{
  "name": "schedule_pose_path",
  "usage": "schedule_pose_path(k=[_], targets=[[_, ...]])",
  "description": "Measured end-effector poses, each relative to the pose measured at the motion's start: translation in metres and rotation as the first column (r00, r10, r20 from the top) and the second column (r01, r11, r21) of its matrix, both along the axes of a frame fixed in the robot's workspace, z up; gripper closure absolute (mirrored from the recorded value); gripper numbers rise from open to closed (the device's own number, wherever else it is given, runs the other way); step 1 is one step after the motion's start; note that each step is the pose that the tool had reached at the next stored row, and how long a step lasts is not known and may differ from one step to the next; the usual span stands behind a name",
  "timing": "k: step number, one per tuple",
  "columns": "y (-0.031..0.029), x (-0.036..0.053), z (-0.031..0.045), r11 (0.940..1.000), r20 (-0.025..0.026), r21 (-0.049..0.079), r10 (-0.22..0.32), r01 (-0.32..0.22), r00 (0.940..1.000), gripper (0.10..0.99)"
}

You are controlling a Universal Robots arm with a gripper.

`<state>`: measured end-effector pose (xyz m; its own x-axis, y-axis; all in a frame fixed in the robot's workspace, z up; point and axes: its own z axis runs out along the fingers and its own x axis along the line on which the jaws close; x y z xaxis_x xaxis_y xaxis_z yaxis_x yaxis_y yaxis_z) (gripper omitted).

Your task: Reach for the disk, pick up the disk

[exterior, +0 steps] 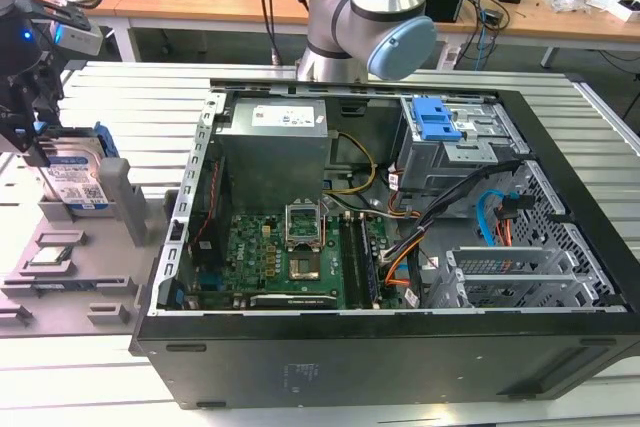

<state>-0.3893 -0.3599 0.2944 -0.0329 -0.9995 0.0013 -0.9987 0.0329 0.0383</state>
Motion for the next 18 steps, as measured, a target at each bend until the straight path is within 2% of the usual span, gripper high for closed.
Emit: schedule_pose_path(k=[6,7,8,10,18], targets=[[0.0000,0.0000,-0.0001,1.0000,0.0002,0.000,0.000,0.000,1.0000,0.541],[0.0000,0.0000,-0.0001,1.0000,0.0002,-0.001,0.000,0.000,1.0000,0.608],[0.0000,0.0000,-0.0001,1.0000,0.0003,-0.001,0.000,0.000,1.0000,0.608],[0.0000,0.0000,-0.0001,1.0000,0.0002,-0.001,0.000,0.000,1.0000,0.718],[0.0000,0.0000,-0.0001,1.0000,0.0002,-0.002,0.000,0.000,1.0000,0.718]])
